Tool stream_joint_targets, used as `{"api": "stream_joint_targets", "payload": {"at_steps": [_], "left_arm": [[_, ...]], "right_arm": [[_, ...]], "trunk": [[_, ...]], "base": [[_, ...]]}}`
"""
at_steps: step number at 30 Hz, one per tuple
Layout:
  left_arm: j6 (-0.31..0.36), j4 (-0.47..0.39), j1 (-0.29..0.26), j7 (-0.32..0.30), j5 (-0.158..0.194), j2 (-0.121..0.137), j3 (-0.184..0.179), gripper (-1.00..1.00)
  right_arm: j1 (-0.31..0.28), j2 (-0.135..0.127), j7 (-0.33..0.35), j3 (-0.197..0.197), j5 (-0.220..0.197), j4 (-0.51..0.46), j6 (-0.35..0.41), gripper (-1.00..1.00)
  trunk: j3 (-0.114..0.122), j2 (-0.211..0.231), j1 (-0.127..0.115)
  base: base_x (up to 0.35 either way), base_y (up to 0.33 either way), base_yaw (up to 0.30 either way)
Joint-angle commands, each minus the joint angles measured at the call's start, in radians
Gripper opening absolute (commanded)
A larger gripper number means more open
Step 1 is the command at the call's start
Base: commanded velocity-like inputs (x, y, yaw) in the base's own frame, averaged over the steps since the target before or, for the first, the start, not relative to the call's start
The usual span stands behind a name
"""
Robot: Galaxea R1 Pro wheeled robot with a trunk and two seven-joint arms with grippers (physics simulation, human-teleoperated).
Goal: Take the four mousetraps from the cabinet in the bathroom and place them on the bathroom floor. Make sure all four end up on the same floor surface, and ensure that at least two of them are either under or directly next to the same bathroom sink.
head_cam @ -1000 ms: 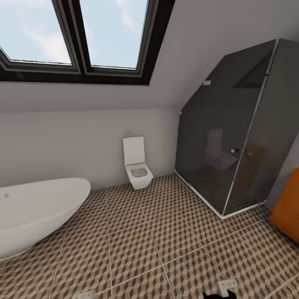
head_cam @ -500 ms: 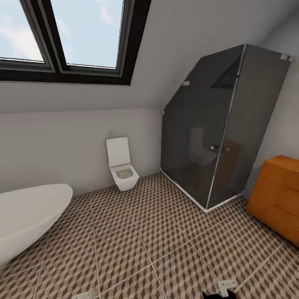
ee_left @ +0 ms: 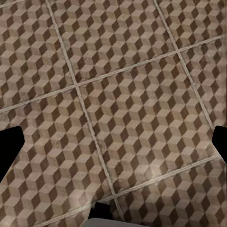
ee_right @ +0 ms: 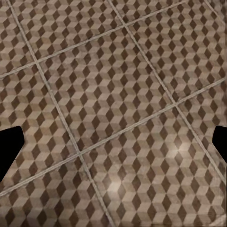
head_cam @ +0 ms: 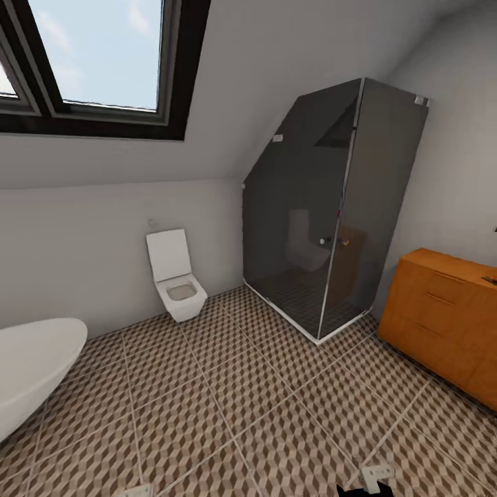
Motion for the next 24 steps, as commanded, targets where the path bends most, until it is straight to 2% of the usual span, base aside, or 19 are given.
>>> {"api": "stream_joint_targets", "payload": {"at_steps": [1,24], "left_arm": [[0.001,-0.002,0.0,0.003,0.012,0.0,0.0,1.0],[-0.007,-0.002,0.0,0.005,0.01,-0.009,0.001,1.0]], "right_arm": [[-0.001,0.0,0.002,-0.001,0.004,0.001,-0.004,1.0],[-0.001,0.0,0.001,-0.003,0.002,0.001,-0.004,1.0]], "trunk": [[-0.001,-0.001,0.0],[-0.013,-0.001,0.0]], "base": [[0.0,0.0,-0.265],[0.0,0.0,-0.261]]}}
